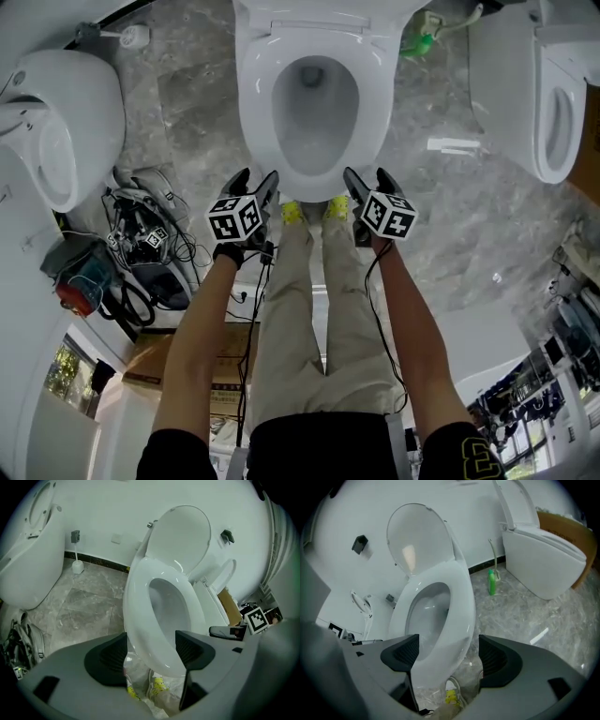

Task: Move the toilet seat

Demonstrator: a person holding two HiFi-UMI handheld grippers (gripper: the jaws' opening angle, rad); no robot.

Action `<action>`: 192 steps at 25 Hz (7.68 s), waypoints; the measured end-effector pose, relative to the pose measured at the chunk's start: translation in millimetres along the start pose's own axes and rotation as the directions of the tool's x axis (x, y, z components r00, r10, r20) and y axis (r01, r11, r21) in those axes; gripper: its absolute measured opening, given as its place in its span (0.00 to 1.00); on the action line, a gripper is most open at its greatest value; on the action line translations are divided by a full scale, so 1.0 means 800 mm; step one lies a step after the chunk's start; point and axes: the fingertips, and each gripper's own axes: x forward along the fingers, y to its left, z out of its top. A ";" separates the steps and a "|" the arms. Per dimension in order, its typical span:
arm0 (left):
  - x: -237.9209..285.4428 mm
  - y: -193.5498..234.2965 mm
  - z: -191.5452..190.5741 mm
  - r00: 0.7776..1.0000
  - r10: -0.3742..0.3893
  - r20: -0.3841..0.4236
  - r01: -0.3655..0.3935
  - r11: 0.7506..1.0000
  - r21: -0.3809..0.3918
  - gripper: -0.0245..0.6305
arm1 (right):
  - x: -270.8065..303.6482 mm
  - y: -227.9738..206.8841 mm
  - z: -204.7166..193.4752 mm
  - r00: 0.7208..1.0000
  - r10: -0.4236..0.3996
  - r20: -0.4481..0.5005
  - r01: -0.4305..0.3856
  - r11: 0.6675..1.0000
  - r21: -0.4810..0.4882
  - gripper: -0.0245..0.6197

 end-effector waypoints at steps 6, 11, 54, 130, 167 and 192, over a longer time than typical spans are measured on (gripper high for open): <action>0.011 0.004 -0.011 0.999 -0.011 -0.051 0.012 1.000 0.007 0.58 | 0.019 -0.003 -0.024 0.998 0.028 -0.052 -0.025 0.999 0.048 0.68; 0.031 0.001 -0.010 0.996 -0.008 -0.086 0.010 1.000 0.024 0.58 | 0.030 -0.005 -0.020 0.997 0.028 -0.070 -0.026 0.999 0.021 0.68; 0.032 -0.023 -0.008 0.996 -0.050 -0.073 0.048 0.999 -0.023 0.61 | 0.020 0.015 -0.016 0.997 0.041 -0.060 -0.037 0.997 0.074 0.67; -0.136 -0.129 0.153 0.963 -0.157 0.219 0.181 0.979 -0.093 0.62 | -0.174 0.128 0.136 0.936 0.260 0.236 -0.270 0.963 0.011 0.68; -0.174 -0.162 0.253 0.917 -0.152 0.370 0.259 0.930 -0.260 0.64 | -0.220 0.157 0.229 0.874 0.269 0.406 -0.316 0.947 0.053 0.68; -0.184 -0.179 0.324 0.873 -0.170 0.456 0.345 0.878 -0.332 0.67 | -0.234 0.160 0.292 0.821 0.272 0.502 -0.382 0.915 0.128 0.69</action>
